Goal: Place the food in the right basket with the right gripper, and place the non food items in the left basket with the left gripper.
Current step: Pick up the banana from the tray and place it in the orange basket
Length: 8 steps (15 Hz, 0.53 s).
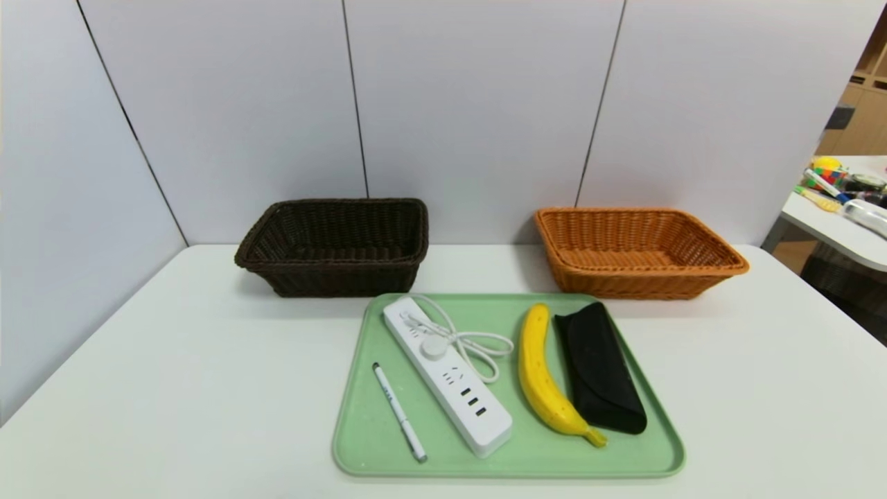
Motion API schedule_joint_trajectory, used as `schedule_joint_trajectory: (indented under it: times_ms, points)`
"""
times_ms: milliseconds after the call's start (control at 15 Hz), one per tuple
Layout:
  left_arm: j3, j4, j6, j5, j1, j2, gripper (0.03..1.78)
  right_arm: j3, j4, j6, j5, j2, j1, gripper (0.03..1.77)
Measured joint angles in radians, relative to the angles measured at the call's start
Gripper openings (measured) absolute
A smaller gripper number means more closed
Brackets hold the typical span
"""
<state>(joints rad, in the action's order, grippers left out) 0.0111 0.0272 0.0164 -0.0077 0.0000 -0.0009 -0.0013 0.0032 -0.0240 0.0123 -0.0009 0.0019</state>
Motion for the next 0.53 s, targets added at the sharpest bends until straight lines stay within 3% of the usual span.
schedule_joint_trajectory:
  times_ms: [533]
  points:
    - [0.001, 0.0, 0.002, -0.001, 0.0, 0.0, 1.69, 0.0, 0.0, 0.014, -0.009, 0.0, 0.0, 1.7]
